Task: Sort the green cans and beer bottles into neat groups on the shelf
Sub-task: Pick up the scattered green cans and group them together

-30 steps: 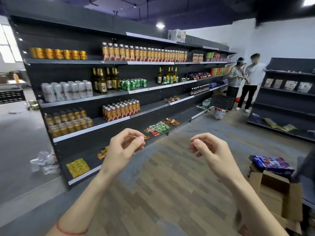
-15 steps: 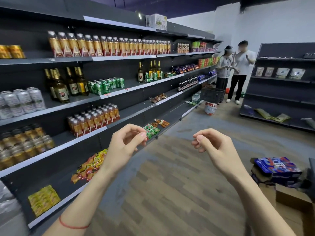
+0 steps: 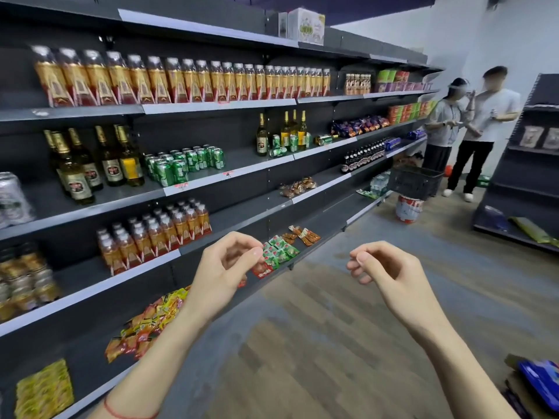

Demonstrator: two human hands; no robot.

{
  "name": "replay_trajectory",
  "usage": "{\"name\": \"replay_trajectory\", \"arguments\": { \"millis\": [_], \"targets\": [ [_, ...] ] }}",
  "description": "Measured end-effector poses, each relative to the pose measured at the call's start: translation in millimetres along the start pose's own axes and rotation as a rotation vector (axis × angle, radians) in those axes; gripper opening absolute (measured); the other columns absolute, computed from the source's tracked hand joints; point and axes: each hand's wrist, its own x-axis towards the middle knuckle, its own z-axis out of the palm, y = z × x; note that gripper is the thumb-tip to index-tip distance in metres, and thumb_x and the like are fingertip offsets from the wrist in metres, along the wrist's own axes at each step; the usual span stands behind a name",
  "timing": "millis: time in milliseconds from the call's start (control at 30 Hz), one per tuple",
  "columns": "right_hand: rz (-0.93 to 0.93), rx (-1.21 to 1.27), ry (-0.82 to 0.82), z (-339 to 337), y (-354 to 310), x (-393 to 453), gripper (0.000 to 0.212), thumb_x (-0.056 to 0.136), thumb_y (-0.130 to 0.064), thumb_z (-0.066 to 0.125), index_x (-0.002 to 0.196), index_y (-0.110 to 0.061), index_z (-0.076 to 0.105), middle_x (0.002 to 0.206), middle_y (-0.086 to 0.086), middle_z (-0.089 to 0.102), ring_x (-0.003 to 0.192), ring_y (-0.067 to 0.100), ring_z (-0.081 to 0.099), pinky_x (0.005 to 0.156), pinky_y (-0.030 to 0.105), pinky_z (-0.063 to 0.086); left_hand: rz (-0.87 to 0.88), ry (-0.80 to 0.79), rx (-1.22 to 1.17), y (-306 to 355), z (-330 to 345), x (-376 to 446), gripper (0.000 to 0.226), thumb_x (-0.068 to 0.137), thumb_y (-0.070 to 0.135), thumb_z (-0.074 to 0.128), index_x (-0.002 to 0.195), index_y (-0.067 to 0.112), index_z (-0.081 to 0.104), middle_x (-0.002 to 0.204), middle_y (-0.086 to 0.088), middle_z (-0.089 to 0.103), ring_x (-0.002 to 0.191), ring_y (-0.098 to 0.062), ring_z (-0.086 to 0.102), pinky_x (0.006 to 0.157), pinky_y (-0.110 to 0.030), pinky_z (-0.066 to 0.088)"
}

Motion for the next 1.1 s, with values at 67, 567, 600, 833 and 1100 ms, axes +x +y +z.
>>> {"name": "replay_trajectory", "arguments": {
  "millis": [67,567,600,833,1100],
  "targets": [
    [-0.011,-0.002,-0.005,1.7,24.5,39.8,0.018,0.101,-0.010,0.060,0.091,-0.017,0.073,0.085,0.004,0.078,0.073,0.011,0.070,0.067,0.020,0.055,0.006,0.011,-0.010,-21.9,8.4,39.0,0.009,0.099,0.009,0.067,0.094,0.014,0.073,0.084,-0.005,0.076,0.073,-0.006,0.068,0.062,-0.016,0.050],
    [0.002,-0.075,0.033,-2.1,160.2,347.8,0.023,0.102,-0.011,0.061,0.089,-0.025,0.074,0.085,0.005,0.077,0.076,0.012,0.070,0.067,0.018,0.054,0.001,-0.050,-0.099,-164.5,67.1,373.7,0.006,0.099,0.010,0.068,0.096,0.013,0.073,0.086,-0.009,0.077,0.079,-0.013,0.073,0.068,-0.014,0.052],
    [0.008,-0.071,0.041,-4.8,169.3,363.6,0.023,0.102,-0.011,0.061,0.089,-0.024,0.074,0.084,0.005,0.077,0.075,0.012,0.070,0.067,0.018,0.054,-0.001,-0.056,-0.098,-171.5,73.6,391.4,0.007,0.099,0.011,0.068,0.096,0.014,0.073,0.086,-0.008,0.077,0.079,-0.013,0.073,0.068,-0.015,0.052],
    [0.005,-0.073,0.028,-28.8,253.6,482.2,0.026,0.102,-0.012,0.060,0.089,-0.030,0.074,0.085,0.004,0.076,0.077,0.013,0.070,0.068,0.020,0.055,-0.018,-0.049,-0.067,-226.1,124.0,510.9,0.006,0.098,0.014,0.069,0.096,0.016,0.074,0.086,-0.005,0.078,0.079,-0.014,0.073,0.068,-0.017,0.053],
    [-0.016,-0.019,-0.026,-67.3,346.4,655.8,0.023,0.103,-0.008,0.058,0.092,-0.020,0.074,0.083,0.000,0.076,0.078,0.009,0.073,0.067,0.019,0.053,-0.011,0.015,0.013,-263.8,186.4,658.6,0.012,0.099,0.015,0.068,0.093,0.024,0.074,0.086,-0.004,0.077,0.080,-0.012,0.073,0.068,-0.016,0.053]
  ]
}}
